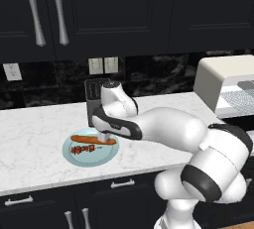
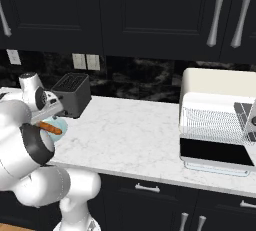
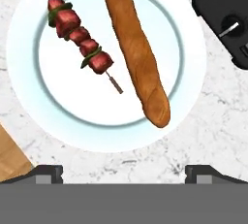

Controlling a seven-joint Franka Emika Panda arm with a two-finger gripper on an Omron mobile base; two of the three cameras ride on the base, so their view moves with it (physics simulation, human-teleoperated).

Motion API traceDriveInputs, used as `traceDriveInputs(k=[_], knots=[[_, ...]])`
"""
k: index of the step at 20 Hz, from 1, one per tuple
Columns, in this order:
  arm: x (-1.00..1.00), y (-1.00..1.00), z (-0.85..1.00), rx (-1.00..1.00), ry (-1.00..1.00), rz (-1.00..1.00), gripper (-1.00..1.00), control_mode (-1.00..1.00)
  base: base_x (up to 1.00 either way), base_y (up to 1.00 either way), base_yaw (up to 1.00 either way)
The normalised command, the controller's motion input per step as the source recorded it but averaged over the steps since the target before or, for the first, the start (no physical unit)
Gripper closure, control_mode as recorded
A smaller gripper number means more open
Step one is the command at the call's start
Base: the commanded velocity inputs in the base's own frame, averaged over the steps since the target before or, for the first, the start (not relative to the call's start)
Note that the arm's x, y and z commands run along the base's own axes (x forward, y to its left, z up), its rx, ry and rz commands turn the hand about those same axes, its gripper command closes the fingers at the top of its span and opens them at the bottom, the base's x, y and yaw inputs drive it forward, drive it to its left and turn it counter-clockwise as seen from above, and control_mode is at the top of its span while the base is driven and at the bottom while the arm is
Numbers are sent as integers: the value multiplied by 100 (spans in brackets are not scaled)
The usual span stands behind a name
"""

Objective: Pick up the kebab skewer and baguette bread, and place them inside the toaster oven. Close the toaster oven door and start by setting the timer.

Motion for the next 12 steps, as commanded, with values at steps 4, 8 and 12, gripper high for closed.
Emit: traceDriveInputs(k=[4,8,12], knots=[[48,7,-26,1,0,4,-100,-100,0,0,0],[30,39,-28,0,2,1,-100,-100,0,0,0],[38,30,-28,0,0,1,-100,-100,0,0,0]])
